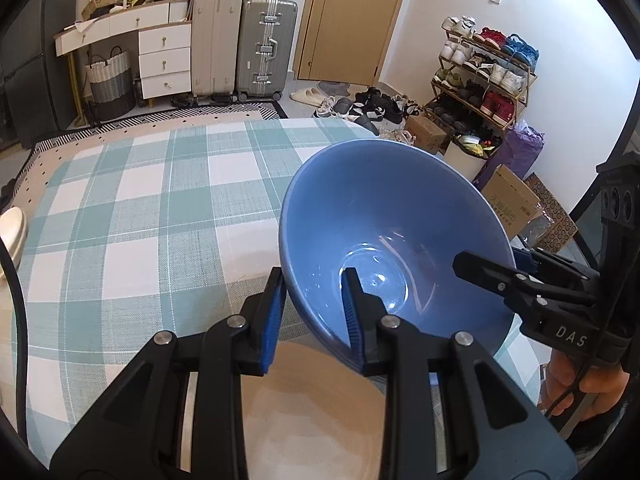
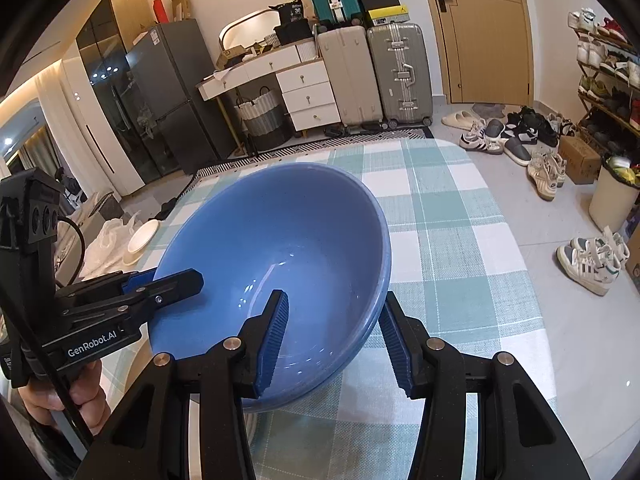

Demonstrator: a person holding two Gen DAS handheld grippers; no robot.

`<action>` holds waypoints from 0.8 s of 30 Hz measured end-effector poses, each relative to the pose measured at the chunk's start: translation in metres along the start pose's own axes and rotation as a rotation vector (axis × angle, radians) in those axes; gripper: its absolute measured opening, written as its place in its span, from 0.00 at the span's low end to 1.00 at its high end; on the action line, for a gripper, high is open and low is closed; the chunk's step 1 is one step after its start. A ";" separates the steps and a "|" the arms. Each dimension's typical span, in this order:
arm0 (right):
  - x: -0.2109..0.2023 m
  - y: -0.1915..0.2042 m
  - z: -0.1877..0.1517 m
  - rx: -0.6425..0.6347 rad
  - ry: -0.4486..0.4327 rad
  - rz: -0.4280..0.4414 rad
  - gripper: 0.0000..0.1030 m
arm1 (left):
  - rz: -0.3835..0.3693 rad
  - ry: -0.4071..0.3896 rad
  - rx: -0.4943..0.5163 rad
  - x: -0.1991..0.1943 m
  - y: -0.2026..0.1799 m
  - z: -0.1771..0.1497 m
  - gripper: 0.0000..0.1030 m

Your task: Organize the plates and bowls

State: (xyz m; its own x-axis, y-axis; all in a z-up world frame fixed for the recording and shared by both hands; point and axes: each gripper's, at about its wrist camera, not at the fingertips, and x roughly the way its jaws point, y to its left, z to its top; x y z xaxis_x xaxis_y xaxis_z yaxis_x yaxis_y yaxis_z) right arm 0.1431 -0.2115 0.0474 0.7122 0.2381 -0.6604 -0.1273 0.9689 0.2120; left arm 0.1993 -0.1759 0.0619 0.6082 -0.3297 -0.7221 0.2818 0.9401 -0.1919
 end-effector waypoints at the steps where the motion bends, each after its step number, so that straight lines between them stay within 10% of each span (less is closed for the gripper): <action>1: -0.004 0.002 0.000 -0.002 -0.006 -0.001 0.47 | 0.002 -0.004 0.002 -0.005 -0.001 0.000 0.25; 24: -0.078 0.057 -0.018 -0.058 -0.083 -0.012 0.47 | 0.009 -0.090 0.035 -0.124 -0.025 -0.029 0.25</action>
State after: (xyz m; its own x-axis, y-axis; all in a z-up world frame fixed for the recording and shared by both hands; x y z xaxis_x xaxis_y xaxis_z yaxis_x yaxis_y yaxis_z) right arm 0.0677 -0.1732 0.0980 0.7687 0.2220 -0.5999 -0.1561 0.9746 0.1607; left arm 0.0958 -0.1558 0.1369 0.6744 -0.3295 -0.6608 0.3012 0.9398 -0.1612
